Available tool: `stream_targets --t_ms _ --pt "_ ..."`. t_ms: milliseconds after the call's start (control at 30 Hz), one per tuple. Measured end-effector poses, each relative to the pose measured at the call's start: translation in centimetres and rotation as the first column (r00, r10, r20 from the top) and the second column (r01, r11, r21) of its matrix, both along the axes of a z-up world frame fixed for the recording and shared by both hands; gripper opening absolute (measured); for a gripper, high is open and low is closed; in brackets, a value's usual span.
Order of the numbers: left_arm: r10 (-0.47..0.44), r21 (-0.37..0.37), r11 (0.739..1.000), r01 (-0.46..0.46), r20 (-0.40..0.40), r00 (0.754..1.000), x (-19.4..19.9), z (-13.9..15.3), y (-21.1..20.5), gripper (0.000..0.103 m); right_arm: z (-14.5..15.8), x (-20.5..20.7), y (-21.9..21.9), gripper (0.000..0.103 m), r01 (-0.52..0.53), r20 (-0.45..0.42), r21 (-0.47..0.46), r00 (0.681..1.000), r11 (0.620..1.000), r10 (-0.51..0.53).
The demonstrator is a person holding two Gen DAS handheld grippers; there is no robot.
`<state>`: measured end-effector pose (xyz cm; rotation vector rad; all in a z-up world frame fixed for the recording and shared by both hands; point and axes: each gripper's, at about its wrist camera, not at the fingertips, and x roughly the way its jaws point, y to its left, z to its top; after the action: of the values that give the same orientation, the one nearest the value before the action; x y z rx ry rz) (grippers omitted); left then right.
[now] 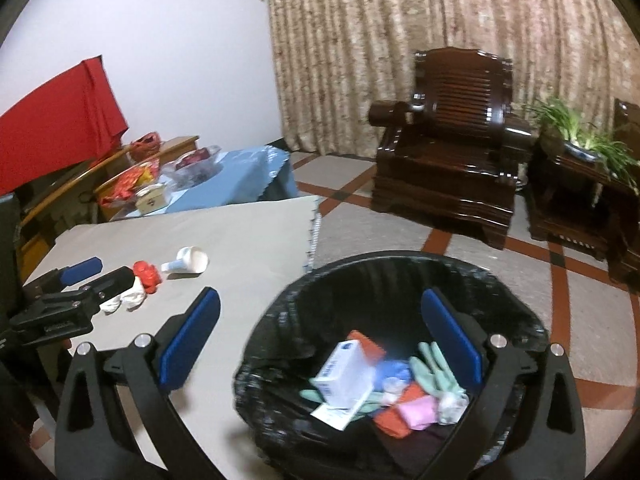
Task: Collect trash
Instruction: 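Open both grippers to drop the box and glove into the bin, then return both tools to the table near the white tissues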
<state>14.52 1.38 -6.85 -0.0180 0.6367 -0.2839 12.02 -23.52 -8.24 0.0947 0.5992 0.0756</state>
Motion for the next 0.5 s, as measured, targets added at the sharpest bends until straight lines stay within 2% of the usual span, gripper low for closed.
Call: stream_targets --t_ms 500 --pt "0.169 0.050 0.984 -0.169 0.005 0.986 -0.6 -1.5 9.8 0.097 -0.4 4.0 8.3 0.098 -0.137 -0.007 -0.034 0.991 0.990 0.137"
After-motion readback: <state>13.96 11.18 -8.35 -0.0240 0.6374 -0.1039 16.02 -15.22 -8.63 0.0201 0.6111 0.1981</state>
